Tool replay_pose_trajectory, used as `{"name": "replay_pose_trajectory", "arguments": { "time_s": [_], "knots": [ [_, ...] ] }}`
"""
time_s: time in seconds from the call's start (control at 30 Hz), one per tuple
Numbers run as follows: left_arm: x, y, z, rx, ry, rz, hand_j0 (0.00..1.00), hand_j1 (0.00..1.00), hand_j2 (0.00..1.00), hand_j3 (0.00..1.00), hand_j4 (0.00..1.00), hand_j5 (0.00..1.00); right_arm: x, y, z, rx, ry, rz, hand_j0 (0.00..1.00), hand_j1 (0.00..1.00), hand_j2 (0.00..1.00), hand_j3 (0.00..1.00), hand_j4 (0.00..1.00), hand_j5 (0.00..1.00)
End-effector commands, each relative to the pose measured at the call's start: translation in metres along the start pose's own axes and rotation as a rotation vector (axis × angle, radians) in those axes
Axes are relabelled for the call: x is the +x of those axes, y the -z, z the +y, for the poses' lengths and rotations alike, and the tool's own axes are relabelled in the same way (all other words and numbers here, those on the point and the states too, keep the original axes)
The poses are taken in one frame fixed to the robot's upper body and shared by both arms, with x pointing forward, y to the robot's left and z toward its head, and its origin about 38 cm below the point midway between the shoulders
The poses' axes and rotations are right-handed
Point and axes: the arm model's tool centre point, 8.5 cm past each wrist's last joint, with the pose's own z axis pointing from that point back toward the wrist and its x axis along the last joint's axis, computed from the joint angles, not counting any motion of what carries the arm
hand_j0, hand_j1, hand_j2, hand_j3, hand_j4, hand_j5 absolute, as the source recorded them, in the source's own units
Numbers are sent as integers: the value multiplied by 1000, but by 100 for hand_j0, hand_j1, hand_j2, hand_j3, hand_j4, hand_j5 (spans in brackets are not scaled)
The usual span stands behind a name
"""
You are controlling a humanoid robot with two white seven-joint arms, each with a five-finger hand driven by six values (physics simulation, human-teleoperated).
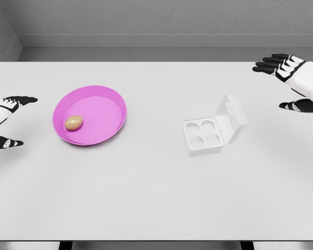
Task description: Pack egg into the box and close the box lid
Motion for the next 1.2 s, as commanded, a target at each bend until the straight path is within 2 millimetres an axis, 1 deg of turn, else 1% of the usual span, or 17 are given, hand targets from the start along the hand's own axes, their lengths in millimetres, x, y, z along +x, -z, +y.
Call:
{"name": "replay_pose_trajectory", "arguments": {
  "time_s": [0.0,0.13,0.17,0.27,0.3,0.37,0.5,0.57,0.6,0.67,0.77,0.87,0.97,1.0,1.07,1.13,1.17],
  "knots": [
    [0,0,1,3,-4,-1,100,100,100,100,100,100,0,0,-1,0,3,-2,100,100,100,100,100,100],
    [-1,1,5,9,8,2,100,100,100,100,100,100,-1,-1,-2,2,-3,3,100,100,100,100,100,100],
    [2,5,13,22,25,-7,100,100,100,100,100,100,-1,-2,-2,10,-4,4,100,100,100,100,100,100],
    [41,17,44,30,147,-114,100,100,100,100,100,100,-4,-3,0,13,0,14,100,100,100,100,100,100],
    [50,20,42,-30,166,-140,100,100,100,100,100,100,-7,-5,0,14,2,22,100,100,100,100,100,100],
    [85,30,57,-9,249,-231,100,100,100,100,100,100,-14,-9,4,20,14,47,100,100,100,100,100,100],
    [126,89,86,-38,293,-292,100,100,100,100,100,100,-23,-18,4,56,3,78,100,100,100,100,100,100],
    [133,101,80,-139,324,-311,100,100,100,100,100,100,-26,-20,5,117,-1,85,100,100,100,100,100,100],
    [139,116,78,-173,279,-289,100,100,100,100,100,100,-29,-19,5,163,-4,91,100,100,100,100,100,100],
    [139,131,74,-264,209,-260,100,100,100,100,100,100,-36,-16,10,205,5,100,100,100,100,100,100,100],
    [137,137,77,-287,151,-270,100,100,100,100,100,100,-46,-5,19,274,22,110,100,100,100,100,100,100],
    [134,144,61,-346,32,-218,100,100,100,100,100,100,-51,-8,22,353,24,122,100,100,100,100,100,100],
    [119,149,72,-333,-33,-54,100,100,100,100,100,100,-55,7,26,388,46,118,100,100,100,100,100,100],
    [118,149,71,-336,-35,-49,92,92,92,92,92,92,-60,4,31,396,60,135,100,100,100,100,100,100],
    [103,151,62,-357,-52,-4,91,91,91,91,91,91,-64,6,37,428,80,145,100,100,100,100,100,100],
    [99,152,58,-365,-52,13,82,82,82,82,82,82,-66,19,44,442,102,135,100,100,100,100,100,100],
    [99,152,57,-366,-42,17,81,81,81,81,81,81,-68,18,48,450,112,143,100,100,100,100,100,100]
  ]
}}
